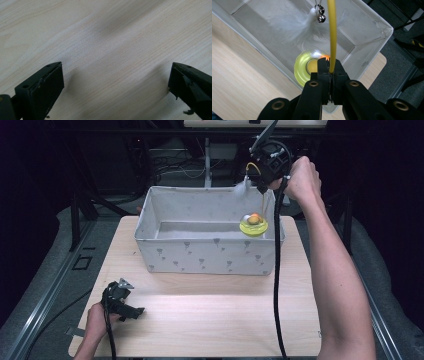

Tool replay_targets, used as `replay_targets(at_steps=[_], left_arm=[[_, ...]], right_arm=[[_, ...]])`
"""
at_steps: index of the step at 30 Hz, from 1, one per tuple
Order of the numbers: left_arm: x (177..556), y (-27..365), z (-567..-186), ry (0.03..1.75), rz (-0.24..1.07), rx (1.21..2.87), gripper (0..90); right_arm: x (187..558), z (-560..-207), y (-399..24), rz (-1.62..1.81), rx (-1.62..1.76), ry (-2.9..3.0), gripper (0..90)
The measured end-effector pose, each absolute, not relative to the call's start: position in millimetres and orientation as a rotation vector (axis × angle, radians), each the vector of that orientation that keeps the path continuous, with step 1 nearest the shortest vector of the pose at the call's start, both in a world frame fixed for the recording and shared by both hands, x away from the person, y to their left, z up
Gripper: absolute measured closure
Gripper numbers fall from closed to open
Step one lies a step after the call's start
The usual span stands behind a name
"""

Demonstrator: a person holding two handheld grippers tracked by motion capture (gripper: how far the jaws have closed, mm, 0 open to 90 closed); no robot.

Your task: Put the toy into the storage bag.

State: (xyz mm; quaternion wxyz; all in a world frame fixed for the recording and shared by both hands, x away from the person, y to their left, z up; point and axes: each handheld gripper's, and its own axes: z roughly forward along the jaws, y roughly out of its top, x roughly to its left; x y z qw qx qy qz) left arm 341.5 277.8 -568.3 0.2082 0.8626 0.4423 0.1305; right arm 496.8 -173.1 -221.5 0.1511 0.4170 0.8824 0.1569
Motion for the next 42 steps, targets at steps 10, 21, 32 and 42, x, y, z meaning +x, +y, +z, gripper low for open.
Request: replay_targets(at_steps=[10,21,32,42], left_arm=[[341.0,278.3,-567.8,1.23,0.366,2.401,0.3],[340.8,278.2,-567.9,1.233,0.364,2.4,0.2],[340.7,278.3,-567.8,1.233,0.368,2.399,0.3],[340.6,278.0,-567.8,1.232,0.366,2.4,0.2]], right_arm=[[502.6,-242.2,-177.3,0.443,1.215,2.554,88.4],[506.0,-263.5,-182.1,0.418,1.223,2.586,88.4],[505.5,-287.6,-188.2,0.386,1.232,2.62,88.3],[505.2,-304.6,-190.6,0.363,1.228,2.648,88.3]])
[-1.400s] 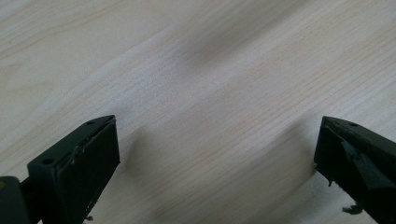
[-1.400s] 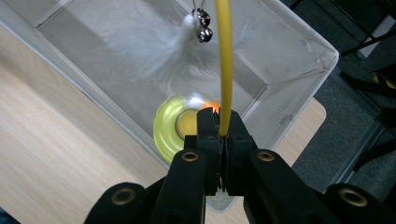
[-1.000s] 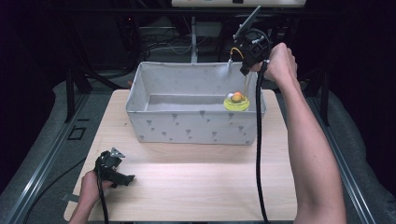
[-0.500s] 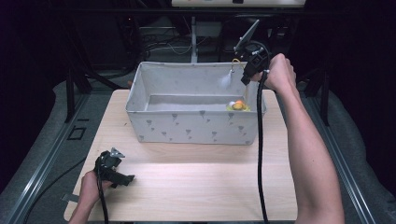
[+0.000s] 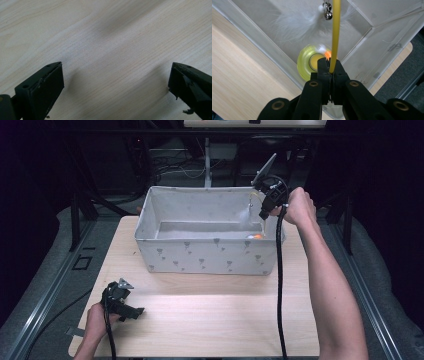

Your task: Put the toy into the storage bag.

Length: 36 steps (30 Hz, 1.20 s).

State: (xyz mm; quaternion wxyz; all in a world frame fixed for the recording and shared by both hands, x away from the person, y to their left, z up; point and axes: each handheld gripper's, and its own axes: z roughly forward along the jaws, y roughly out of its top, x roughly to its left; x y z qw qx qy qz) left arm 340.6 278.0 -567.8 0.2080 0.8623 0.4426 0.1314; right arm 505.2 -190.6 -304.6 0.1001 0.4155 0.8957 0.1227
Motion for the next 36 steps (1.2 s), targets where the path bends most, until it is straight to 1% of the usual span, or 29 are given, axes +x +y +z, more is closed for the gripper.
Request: replay_targets(at_steps=[16,17,26,36], left_arm=[[341.5,276.6,-568.4,1.229,0.359,2.406,0.3],[341.0,276.9,-568.0,1.229,0.359,2.404,0.3],[342.2,276.6,-569.4,1.232,0.353,2.404,0.2],[342.3,276.5,-569.3,1.233,0.348,2.403,0.2]], right_arm=[[504.4,-330.6,-200.7,0.337,1.275,2.675,88.3],[505.5,-337.6,-203.0,0.323,1.281,2.678,88.3],[507.5,-356.3,-208.5,0.3,1.319,2.689,88.3],[511.3,-372.9,-206.8,0.268,1.344,2.697,88.2]])
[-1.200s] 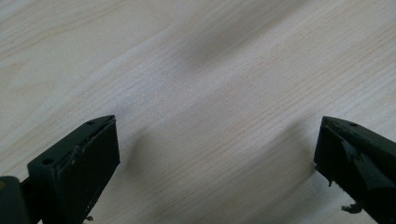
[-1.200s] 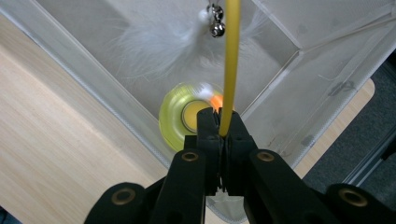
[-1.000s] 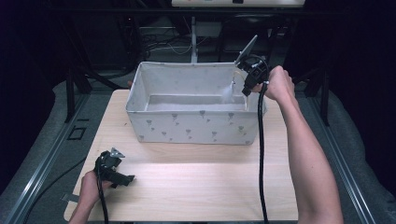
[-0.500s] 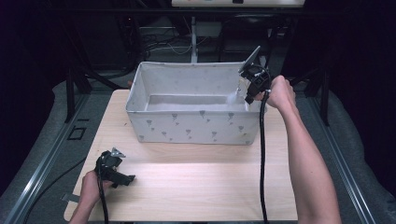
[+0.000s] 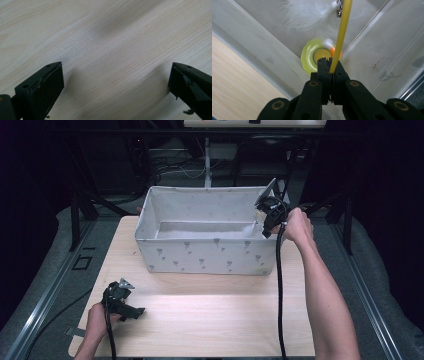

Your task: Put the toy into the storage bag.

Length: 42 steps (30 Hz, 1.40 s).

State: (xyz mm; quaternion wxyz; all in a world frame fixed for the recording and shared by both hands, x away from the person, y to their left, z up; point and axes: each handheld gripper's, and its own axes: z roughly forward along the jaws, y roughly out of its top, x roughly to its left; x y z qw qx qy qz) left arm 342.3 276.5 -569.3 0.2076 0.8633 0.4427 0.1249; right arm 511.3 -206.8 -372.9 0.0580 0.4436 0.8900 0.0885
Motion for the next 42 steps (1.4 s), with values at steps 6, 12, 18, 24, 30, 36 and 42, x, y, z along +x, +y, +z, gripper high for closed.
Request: replay_targets(at_steps=[6,12,18,24,30,36,42], left_arm=[[342.9,275.8,-569.8,1.23,0.343,2.409,0.3],[341.9,275.9,-569.1,1.227,0.352,2.405,0.2],[341.8,275.7,-568.8,1.228,0.355,2.403,0.2],[342.0,276.4,-569.0,1.225,0.356,2.404,0.3],[342.1,275.5,-569.2,1.227,0.351,2.402,0.2],[343.0,276.0,-569.5,1.23,0.344,2.405,0.2],[342.2,274.6,-568.5,1.222,0.361,2.405,0.3]], right_arm=[[513.6,-376.6,-204.8,0.248,1.355,2.689,88.0],[513.5,-375.3,-206.4,0.264,1.361,2.684,86.8],[508.6,-359.4,-214.2,0.338,1.395,2.649,77.9],[502.0,-339.2,-217.4,0.421,1.4,2.623,62.6],[490.3,-316.7,-214.5,0.461,1.369,2.611,43.1],[470.7,-302.0,-201.4,0.493,1.3,2.634,21.5],[445.5,-292.2,-190.7,0.55,1.219,2.644,12.4]])
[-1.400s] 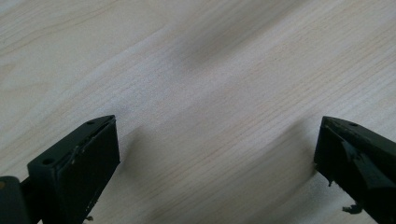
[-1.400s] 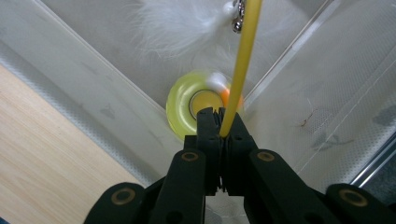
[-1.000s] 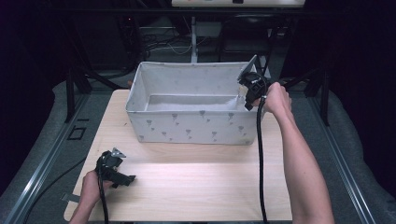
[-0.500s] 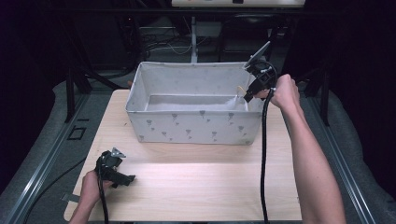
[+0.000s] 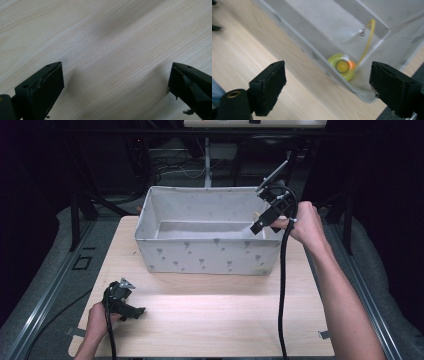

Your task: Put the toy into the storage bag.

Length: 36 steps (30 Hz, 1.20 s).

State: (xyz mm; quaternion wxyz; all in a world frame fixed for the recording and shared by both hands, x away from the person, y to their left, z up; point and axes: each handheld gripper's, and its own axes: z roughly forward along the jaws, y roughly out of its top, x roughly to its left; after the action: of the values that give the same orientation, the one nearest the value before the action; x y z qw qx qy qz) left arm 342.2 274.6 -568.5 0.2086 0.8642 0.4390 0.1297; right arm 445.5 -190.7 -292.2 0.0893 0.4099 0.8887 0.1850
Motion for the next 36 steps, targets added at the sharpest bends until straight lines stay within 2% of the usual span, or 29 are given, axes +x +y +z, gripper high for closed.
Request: replay_targets(at_steps=[10,16,24,36], left_arm=[[343.7,275.8,-567.0,1.23,0.356,2.383,0.3],[343.1,275.3,-566.4,1.225,0.364,2.382,0.3],[342.5,274.8,-566.6,1.229,0.363,2.385,0.3],[342.7,273.5,-567.2,1.221,0.363,2.393,0.3]], right_arm=[[402.8,-304.4,-174.5,0.562,1.089,2.679,2.9],[378.6,-318.9,-171.0,0.594,1.032,2.666,1.1],[343.6,-367.2,-168.3,0.608,0.988,2.7,0.9],[314.5,-449.2,-182.2,0.544,1.064,2.728,1.0]])
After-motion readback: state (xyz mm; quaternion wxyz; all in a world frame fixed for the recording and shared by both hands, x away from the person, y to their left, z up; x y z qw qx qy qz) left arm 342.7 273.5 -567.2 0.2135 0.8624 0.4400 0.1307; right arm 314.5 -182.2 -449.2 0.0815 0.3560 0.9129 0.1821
